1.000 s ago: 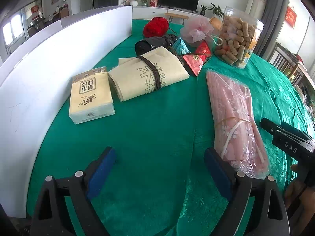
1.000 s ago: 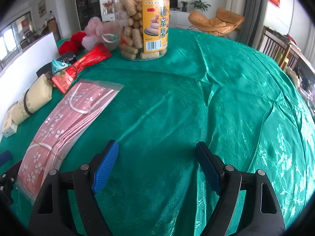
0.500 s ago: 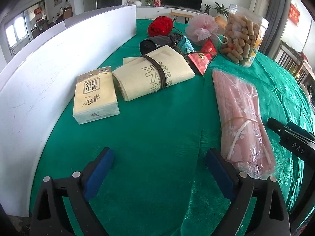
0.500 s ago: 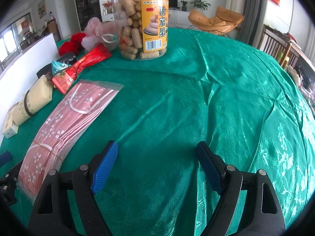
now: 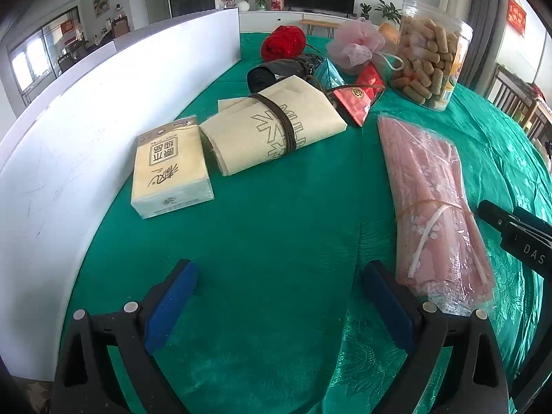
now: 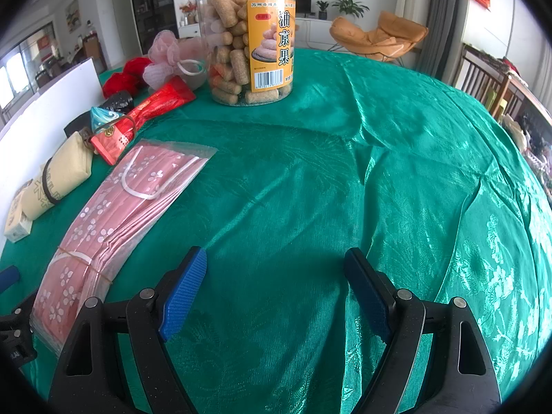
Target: Organize soft objects
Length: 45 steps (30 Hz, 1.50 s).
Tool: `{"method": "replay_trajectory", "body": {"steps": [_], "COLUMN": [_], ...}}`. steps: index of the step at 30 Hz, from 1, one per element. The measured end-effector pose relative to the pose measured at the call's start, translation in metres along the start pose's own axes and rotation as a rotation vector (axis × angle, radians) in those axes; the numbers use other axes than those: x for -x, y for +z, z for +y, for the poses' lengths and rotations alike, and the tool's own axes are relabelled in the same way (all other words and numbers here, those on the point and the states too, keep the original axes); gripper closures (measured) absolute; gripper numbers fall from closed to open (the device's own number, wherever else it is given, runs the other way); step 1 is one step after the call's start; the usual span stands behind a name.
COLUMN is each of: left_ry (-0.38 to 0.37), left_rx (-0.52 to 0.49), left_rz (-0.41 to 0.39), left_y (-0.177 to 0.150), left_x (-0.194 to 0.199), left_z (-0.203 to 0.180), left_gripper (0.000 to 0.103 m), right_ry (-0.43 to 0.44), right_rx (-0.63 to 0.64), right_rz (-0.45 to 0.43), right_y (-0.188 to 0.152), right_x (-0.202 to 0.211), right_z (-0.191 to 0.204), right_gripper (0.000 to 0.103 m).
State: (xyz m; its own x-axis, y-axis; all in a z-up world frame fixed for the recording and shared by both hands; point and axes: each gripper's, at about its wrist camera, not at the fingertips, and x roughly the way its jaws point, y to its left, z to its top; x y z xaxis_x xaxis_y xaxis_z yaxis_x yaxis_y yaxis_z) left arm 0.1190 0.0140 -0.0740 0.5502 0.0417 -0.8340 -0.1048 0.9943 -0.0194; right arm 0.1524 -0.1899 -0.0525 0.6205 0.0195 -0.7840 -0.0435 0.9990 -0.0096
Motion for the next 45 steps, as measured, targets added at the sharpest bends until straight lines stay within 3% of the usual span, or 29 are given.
{"method": "replay_trajectory", "body": {"steps": [45], "left_ry": [-0.005], "left_rx": [0.013], "left_rz": [-0.002], "left_y": [-0.0003], "left_x": [-0.0002], "left_z": [0.0024], "left_gripper": [0.005], "right_ry": [0.000], "right_rx": [0.000], "right_rz": [0.000], "right_y": [0.0001], "right_x": [0.0002], "right_z": [-0.0002], "right_gripper": [0.019]}}
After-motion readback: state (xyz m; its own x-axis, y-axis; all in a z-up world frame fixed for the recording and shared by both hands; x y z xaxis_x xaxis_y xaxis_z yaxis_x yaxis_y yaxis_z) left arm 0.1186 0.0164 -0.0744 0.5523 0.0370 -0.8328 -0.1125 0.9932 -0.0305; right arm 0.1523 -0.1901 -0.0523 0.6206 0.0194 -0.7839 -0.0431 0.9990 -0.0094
